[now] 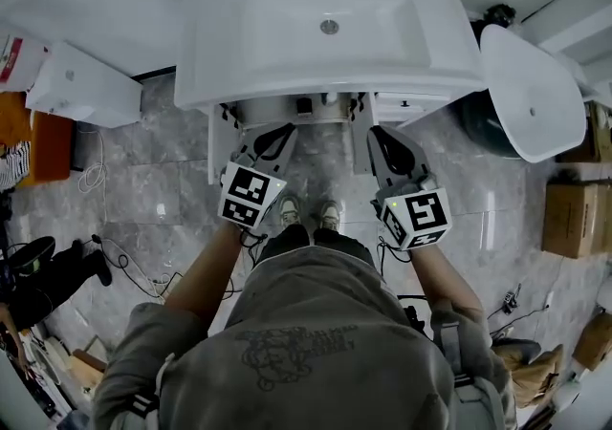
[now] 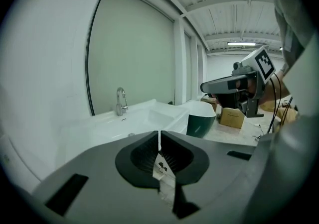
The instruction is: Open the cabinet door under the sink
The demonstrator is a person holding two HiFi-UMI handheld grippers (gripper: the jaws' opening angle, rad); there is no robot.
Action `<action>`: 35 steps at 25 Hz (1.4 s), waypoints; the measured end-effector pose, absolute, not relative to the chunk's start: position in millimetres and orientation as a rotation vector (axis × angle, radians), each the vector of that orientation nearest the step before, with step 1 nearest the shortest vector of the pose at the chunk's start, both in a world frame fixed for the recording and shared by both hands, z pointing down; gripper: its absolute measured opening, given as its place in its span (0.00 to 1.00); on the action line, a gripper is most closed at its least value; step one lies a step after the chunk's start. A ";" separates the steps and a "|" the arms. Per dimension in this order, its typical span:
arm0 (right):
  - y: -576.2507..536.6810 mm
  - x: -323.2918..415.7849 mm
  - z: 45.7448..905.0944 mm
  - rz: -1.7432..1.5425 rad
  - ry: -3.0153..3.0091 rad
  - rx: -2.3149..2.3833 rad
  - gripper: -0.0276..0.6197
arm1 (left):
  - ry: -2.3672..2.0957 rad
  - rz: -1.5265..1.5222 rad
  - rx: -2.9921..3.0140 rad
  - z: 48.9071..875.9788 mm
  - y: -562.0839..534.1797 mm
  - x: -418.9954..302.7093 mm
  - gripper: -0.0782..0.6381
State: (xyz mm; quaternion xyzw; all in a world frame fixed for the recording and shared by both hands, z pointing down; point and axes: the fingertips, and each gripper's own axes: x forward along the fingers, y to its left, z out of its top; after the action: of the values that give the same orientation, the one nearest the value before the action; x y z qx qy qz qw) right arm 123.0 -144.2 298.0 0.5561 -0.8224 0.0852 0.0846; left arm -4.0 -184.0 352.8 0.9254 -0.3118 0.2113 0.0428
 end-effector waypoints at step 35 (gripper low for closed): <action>-112.4 65.0 146.5 -0.053 -2.631 1.658 0.10 | -1.187 0.232 2.978 180.3 -154.8 -67.4 0.15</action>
State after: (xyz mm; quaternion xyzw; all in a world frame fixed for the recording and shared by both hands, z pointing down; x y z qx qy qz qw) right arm 65.0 -112.4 146.5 0.5331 -0.8458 -0.0169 0.0154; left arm -67.4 -154.8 180.3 0.9259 -0.3691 0.0721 -0.0362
